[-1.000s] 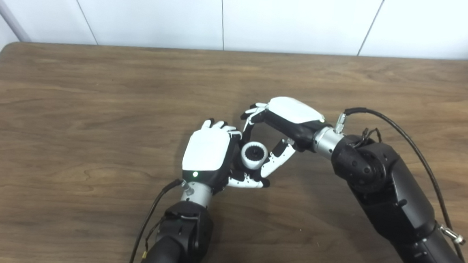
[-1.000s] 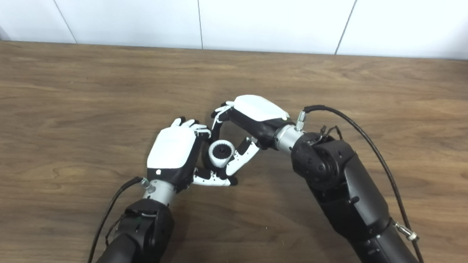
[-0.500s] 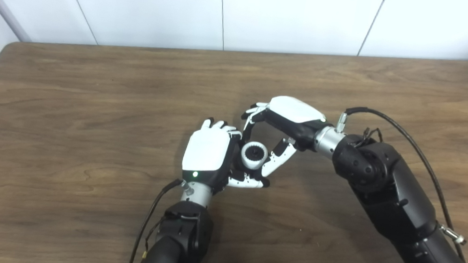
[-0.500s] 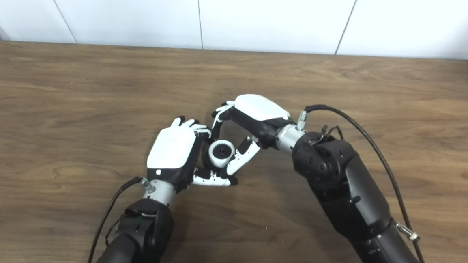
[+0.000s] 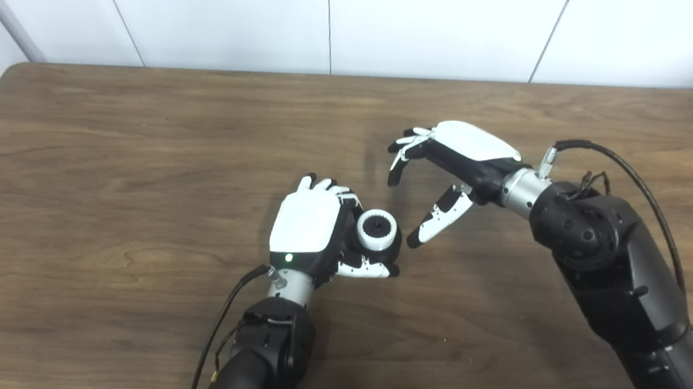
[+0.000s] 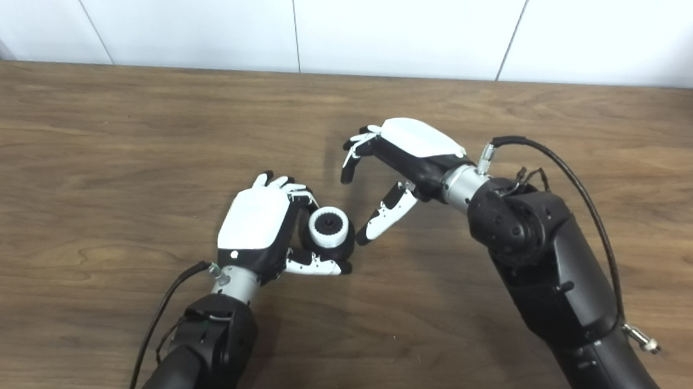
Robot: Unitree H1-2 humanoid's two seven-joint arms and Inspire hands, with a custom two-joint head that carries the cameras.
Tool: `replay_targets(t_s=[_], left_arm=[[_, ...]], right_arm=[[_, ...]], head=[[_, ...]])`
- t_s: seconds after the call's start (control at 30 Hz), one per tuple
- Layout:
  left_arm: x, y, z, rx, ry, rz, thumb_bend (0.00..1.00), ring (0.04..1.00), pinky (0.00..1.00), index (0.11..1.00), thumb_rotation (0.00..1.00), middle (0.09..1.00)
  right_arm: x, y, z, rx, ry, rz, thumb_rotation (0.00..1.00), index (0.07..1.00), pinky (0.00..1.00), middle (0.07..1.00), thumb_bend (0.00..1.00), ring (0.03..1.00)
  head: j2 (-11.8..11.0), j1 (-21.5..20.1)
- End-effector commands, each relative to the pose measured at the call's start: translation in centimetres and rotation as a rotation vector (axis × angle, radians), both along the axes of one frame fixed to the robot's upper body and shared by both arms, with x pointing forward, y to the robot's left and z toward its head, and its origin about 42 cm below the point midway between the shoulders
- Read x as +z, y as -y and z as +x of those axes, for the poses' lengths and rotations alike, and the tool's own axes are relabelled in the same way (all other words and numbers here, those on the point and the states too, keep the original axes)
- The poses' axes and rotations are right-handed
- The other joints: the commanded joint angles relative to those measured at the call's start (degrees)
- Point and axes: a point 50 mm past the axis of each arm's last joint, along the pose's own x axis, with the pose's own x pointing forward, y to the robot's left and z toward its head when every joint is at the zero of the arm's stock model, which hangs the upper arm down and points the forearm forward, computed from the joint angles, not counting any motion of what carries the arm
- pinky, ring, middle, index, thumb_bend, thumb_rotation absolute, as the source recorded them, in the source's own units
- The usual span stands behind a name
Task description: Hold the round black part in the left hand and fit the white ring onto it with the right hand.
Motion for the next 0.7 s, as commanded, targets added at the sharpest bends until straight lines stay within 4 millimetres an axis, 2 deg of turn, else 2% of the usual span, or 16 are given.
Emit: replay_targets(t_s=[0.0, 0.43, 0.67], left_arm=[[-2.6, 0.2, -0.9, -0.038, -0.153, 0.022, 0.53, 0.896, 0.99, 0.481, 0.06, 0.797], [-2.9, -0.4, -0.8, -0.040, -0.146, 0.025, 0.53, 0.894, 0.98, 0.481, 0.06, 0.798], [-2.8, -0.6, -0.7, -0.047, -0.146, 0.038, 0.52, 0.881, 0.95, 0.494, 0.07, 0.806]], right_arm=[[2.7, 0.9, 0.4, -0.012, 0.078, 0.010, 0.27, 0.629, 1.00, 0.882, 1.00, 0.982], [3.4, 2.7, 0.5, -0.046, 0.092, 0.011, 0.27, 0.642, 0.98, 0.868, 1.00, 0.967], [3.1, 2.9, 0.6, -0.056, 0.090, 0.016, 0.28, 0.641, 0.97, 0.866, 1.00, 0.960]], head=[[0.0, 0.1], [-0.4, -0.2], [-0.7, -0.3]])
